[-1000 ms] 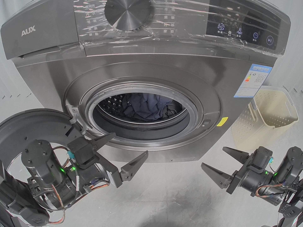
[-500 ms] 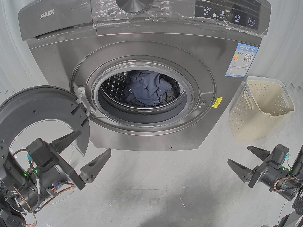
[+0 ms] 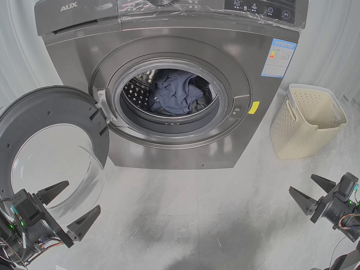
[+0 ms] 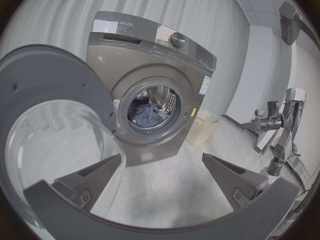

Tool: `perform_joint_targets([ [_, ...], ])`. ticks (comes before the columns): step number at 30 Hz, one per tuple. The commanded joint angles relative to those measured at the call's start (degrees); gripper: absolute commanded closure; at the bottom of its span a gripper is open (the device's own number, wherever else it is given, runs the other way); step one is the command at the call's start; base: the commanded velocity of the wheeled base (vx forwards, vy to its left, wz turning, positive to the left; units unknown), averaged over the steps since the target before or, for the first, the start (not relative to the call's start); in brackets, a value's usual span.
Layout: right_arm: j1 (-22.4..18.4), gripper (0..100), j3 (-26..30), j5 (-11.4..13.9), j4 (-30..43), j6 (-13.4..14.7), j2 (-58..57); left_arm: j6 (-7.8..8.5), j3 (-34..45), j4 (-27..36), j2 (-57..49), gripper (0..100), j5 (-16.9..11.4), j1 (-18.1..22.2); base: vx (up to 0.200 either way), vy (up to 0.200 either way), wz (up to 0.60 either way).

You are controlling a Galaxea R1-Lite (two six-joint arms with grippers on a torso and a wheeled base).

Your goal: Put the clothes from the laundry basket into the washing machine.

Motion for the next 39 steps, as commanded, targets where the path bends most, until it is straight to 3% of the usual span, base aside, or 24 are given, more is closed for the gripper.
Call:
perform_joint_targets([
  [1,-3.28,0,1.01,-2.19,4.81,1.51,-9.75,-0.14,1.04,10.63,-14.92,0,-0.12,5.11,-0.200,0.000,0.00],
  [7,-7.67,0,1.01,-1.49,18.26,-1.39,-23.73,-0.14,1.04,23.64,-29.33,0,-2.41,10.30,-0.100,0.000,0.00],
  [12,-16.64,0,0.92,-1.05,37.42,-2.62,-42.27,0.21,1.04,37.09,-43.22,0,-3.64,17.77,0.000,0.000,0.00],
  [15,-19.27,0,0.84,-0.61,43.22,-2.89,-49.13,0.21,1.04,40.78,-47.70,0,-3.81,20.23,0.000,0.000,0.00],
  [18,-22.61,0,0.13,2.03,52.88,-4.73,-60.90,0.03,1.04,47.64,-55.08,0,-5.92,26.73,0.000,0.000,0.00],
  [20,-23.14,0,0.75,2.20,54.03,-4.73,-62.14,0.21,1.04,48.43,-55.52,0,-5.92,27.26,0.000,0.000,0.00],
  [23,-23.32,0,1.01,-1.40,56.84,-4.29,-61.96,0.73,1.04,50.45,-56.49,0,-6.27,30.60,0.000,0.000,0.00],
  [24,-24.11,0,1.01,-8.43,57.28,-4.99,-61.78,3.28,1.04,53.61,-57.72,0,-6.01,33.41,0.000,0.000,0.00],
  [25,-24.90,0,0.84,-10.98,57.72,-5.43,-61.87,4.60,1.04,55.55,-57.81,0,-5.57,33.41,0.000,0.000,0.00],
  [26,-26.30,0,0.75,-11.15,57.81,-6.14,-61.96,5.13,1.04,56.69,-57.81,0,-4.95,33.24,0.000,0.000,0.00],
  [28,-30.00,0,0.66,-5.62,57.98,-8.95,-63.98,3.72,1.04,56.95,-58.42,0,-4.43,32.80,0.000,0.000,0.00],
  [29,-30.35,0,0.57,-4.04,58.16,-9.39,-64.60,3.37,1.04,56.95,-58.60,0,-4.34,32.71,0.000,0.000,0.00],
  [30,-30.79,0,1.01,8.18,58.25,-11.24,-67.58,2.93,0.95,56.95,-59.56,0,-4.25,32.27,0.000,0.000,0.00],
  [32,-30.61,0,1.01,14.51,60.53,-11.67,-66.53,2.84,0.95,56.95,-60.27,0,-4.43,31.74,0.000,0.000,0.00],
  [34,-30.61,0,0.66,9.50,61.59,-9.65,-66.62,2.58,0.95,57.04,-60.27,0,-4.43,31.74,0.000,0.000,0.00],
  [39,-30.61,0,1.01,10.38,60.79,-10.09,-66.79,2.76,0.95,57.04,-60.36,0,-4.43,31.83,0.000,0.000,0.00],
])
